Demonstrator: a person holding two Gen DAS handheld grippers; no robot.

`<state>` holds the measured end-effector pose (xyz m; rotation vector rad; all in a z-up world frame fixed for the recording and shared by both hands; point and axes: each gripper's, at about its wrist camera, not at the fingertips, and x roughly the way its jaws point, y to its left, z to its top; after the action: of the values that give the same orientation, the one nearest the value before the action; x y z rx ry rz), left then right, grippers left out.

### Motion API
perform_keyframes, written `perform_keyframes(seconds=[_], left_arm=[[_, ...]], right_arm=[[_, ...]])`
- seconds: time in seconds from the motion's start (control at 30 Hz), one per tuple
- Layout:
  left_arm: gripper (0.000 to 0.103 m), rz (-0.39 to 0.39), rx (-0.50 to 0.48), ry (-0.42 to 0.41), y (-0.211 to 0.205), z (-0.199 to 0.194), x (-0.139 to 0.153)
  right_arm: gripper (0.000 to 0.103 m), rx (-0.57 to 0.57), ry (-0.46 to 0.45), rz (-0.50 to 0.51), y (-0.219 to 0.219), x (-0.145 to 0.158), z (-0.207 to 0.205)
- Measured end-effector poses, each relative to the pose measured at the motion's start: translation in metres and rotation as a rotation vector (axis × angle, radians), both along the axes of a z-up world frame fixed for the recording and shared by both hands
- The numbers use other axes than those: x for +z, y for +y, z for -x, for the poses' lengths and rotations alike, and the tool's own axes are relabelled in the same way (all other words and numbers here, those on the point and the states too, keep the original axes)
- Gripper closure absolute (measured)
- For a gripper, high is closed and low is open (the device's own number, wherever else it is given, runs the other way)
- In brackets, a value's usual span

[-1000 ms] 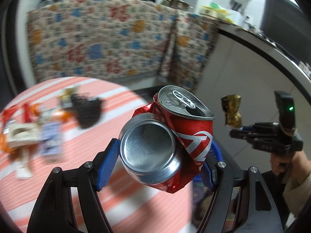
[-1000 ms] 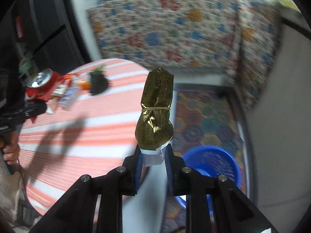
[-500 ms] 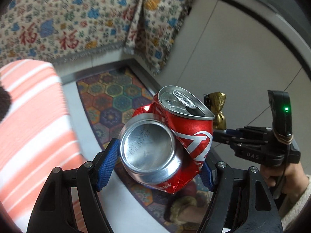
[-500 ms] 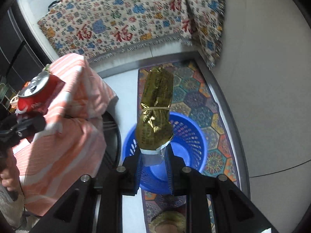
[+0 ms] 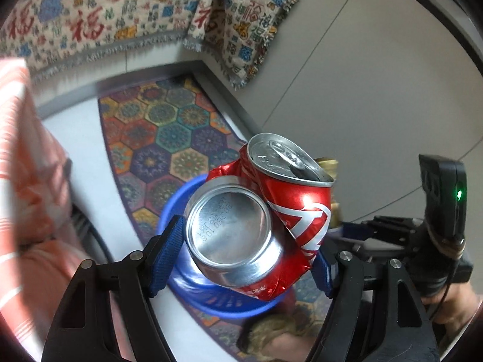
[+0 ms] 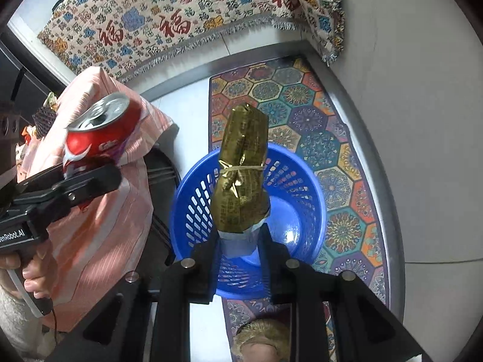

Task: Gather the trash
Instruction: 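Carry both items to the blue basket and open both tools to drop them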

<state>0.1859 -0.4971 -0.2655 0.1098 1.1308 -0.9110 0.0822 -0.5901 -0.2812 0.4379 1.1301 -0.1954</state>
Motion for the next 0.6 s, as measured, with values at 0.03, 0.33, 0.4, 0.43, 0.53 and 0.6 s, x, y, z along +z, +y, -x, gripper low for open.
perform_keyframes(seconds=[0.03,0.33,0.4,0.43,0.53,0.6], left_arm=[[0.012,0.009,0.012,0.018,-0.002,-0.003,-0.003],[0.011,0.051,0.065,-0.048,0.013,-0.006,0.02],[0.011,0.058,0.08,-0.1,0.027,0.002,0.04],[0.011,0.065,0.083,-0.119,0.035,0.007,0.05],[0.011,0.075,0.081,-0.167,0.06,0.019,0.074],[0.01,0.079,0.08,-0.199,0.08,0.026,0.09]], right_arm=[[0.054,0.002,0.002,-0.003,-0.001,-0.003,-0.001],[0.047,-0.039,-0.027,0.085,-0.007,0.008,0.006],[0.047,-0.045,-0.071,0.144,-0.003,0.024,0.009],[0.047,-0.043,-0.093,0.168,-0.001,0.032,0.009],[0.045,-0.027,-0.185,0.261,0.015,0.063,0.009],[0.045,-0.012,-0.253,0.322,0.031,0.085,0.007]])
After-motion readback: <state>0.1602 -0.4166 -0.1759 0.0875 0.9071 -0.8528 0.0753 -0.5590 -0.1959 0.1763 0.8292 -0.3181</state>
